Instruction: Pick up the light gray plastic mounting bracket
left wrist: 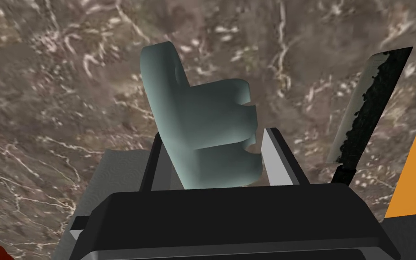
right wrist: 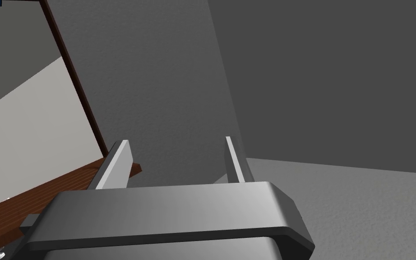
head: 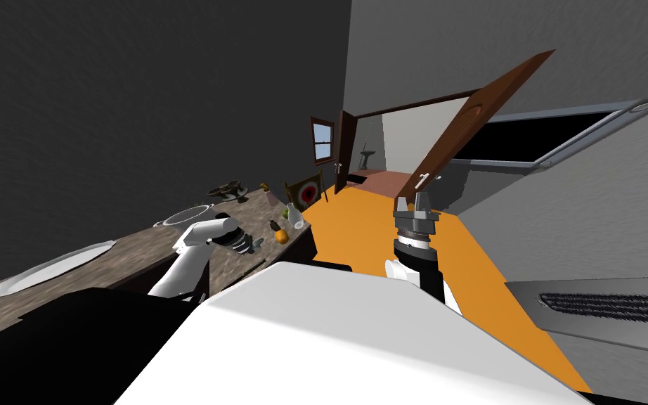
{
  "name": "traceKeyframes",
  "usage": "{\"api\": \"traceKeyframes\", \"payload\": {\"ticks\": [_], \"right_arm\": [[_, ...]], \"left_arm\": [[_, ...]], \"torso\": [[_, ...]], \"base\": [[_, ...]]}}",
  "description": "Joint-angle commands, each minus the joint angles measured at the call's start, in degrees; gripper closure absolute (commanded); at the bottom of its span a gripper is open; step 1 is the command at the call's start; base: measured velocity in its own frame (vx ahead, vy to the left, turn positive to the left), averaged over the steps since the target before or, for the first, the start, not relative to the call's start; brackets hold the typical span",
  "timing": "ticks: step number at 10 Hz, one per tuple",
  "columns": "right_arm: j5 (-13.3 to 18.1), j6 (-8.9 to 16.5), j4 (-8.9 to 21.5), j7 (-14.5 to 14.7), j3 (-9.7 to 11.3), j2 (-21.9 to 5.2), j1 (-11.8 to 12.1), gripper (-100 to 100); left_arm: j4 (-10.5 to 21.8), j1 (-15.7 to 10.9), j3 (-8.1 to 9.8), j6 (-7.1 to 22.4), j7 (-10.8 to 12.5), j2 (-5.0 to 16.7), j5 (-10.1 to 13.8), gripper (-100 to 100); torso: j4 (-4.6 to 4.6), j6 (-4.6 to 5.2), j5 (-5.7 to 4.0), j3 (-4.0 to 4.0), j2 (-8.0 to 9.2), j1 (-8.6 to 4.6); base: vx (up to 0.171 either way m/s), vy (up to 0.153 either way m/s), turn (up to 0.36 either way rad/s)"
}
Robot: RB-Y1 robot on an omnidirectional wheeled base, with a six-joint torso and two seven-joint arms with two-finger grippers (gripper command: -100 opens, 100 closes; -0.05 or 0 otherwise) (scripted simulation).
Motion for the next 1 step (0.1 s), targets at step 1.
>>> {"api": "traceKeyframes", "payload": {"ticks": [1], "right_arm": [[0.0,0.0,0.0,0.0,0.0,0.0,0.0,0]], "left_arm": [[0.0,0.0,0.00,0.0,0.0,0.0,0.0,0]], "torso": [[0.00,0.00,0.00,0.00,0.00,0.00]], "base": [[0.000,0.000,0.000]]}}
